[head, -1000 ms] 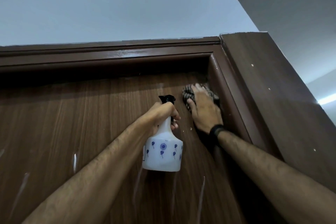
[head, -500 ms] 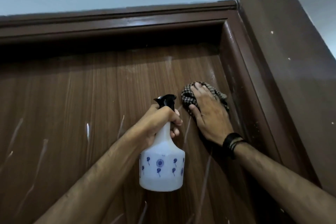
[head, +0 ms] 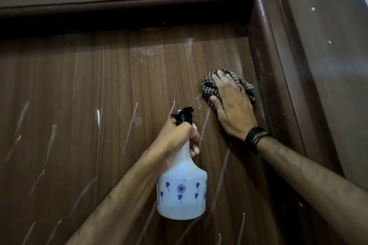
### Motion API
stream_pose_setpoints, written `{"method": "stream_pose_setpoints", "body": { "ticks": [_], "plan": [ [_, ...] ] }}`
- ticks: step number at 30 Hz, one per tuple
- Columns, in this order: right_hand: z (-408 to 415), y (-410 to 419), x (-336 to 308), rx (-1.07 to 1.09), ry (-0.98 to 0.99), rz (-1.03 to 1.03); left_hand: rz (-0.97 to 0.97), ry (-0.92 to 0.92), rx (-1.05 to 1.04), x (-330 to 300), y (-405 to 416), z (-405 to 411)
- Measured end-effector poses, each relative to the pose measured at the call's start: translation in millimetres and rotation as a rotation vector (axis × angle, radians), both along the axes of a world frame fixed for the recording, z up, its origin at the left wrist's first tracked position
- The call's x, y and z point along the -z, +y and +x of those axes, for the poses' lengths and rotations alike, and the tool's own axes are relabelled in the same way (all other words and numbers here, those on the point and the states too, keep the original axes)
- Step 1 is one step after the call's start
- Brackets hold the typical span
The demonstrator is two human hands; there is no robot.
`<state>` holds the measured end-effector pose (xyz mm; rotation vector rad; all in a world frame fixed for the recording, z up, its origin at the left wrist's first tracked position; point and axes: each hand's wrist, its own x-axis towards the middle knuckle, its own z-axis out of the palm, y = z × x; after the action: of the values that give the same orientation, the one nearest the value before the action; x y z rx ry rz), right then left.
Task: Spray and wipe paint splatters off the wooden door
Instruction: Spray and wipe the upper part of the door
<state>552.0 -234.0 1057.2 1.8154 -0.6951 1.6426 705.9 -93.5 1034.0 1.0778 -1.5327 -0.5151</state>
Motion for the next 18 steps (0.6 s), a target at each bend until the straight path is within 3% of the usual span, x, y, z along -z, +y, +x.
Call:
{"method": "stream_pose_setpoints", "body": {
  "ticks": [9,14,18],
  "plan": [
    [0.0,-2.3,-60.1,-0.021,-0.017,0.056,-0.001,0.069,0.002,21.1,-5.7,0.7],
    [13.4,2.1,25.0,0.034,0.212,-0.078,-0.007,0.113,-0.004,36.6,-4.1,4.6],
    [15.5,3.8,68.6,0.06,0.254,-0.134,0.018,0.127,-0.06,48.3,-5.9,1.2]
  ]
}}
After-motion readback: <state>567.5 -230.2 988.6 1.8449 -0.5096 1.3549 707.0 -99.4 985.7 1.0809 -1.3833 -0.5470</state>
